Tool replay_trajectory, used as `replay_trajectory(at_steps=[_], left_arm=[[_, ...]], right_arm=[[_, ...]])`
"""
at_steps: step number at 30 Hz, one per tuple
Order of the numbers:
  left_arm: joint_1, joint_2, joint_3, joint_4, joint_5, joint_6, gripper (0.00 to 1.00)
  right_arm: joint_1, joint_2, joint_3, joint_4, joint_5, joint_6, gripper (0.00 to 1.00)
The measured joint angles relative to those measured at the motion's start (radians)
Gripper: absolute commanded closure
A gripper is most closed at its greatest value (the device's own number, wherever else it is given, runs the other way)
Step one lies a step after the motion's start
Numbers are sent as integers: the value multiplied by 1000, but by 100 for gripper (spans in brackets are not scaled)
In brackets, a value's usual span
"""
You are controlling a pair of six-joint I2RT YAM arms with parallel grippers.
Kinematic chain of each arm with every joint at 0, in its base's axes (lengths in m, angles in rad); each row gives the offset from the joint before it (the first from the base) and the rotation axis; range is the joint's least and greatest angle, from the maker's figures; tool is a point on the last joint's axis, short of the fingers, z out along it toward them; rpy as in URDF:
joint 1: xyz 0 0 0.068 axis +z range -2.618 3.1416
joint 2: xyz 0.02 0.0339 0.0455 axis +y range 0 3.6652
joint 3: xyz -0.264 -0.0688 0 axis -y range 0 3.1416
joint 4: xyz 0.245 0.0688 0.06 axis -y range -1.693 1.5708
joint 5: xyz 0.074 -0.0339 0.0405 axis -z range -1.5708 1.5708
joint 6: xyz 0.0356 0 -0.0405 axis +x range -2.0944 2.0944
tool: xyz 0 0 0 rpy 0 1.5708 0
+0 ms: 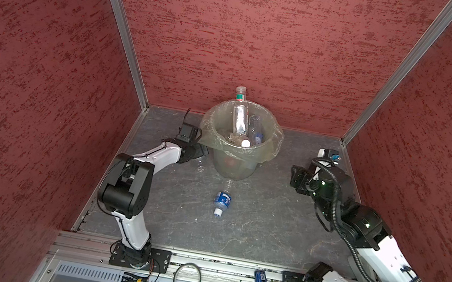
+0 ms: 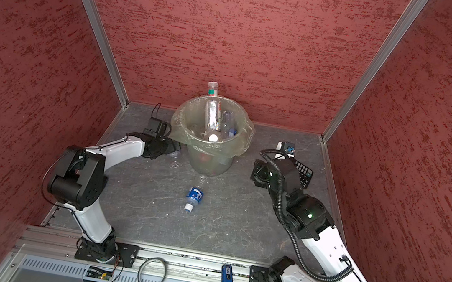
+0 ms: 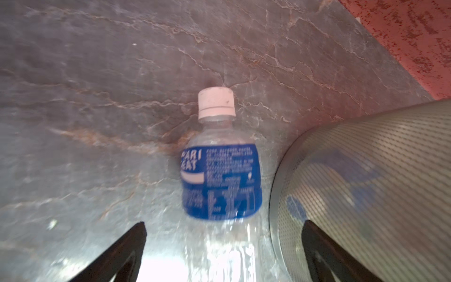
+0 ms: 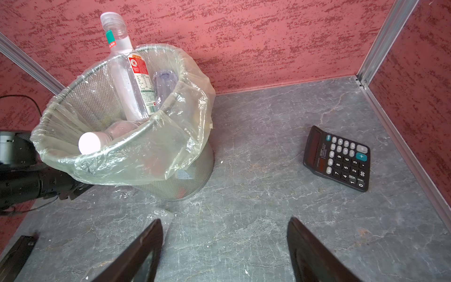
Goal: Throw the plastic bottles in the bin
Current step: Pick up the plastic bottle from the top-left of the table.
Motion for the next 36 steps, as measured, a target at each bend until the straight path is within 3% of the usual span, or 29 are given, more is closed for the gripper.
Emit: replay_trajectory(at_steps=[6,10,14,17,25,31,36], left_arm=[[-1,96,63,-52,-11,0,7],[-1,134,74,-87,-23,3,20],[-5,96,-9,-73,-32,5,33],[-11,27,-98,-63,-32,6,36],[-96,-360,-347,-39,-104,18,40],[-205,-707,-401,-88,-212,32,45],[-257,-912,-378,-200,-285,35,45]], right_arm=[[0,1,-7,-2,0,7,23],[0,1,-7,-2,-1,15,39],[0,-4,-11,-1,-9,21,42],[0,-13,-33,-1,-24,27,43],[0,-53,-155,13,-79,63,45],[2,-120,-270,22,-119,104,46],[20,-146,-321,26,-130,137,46]])
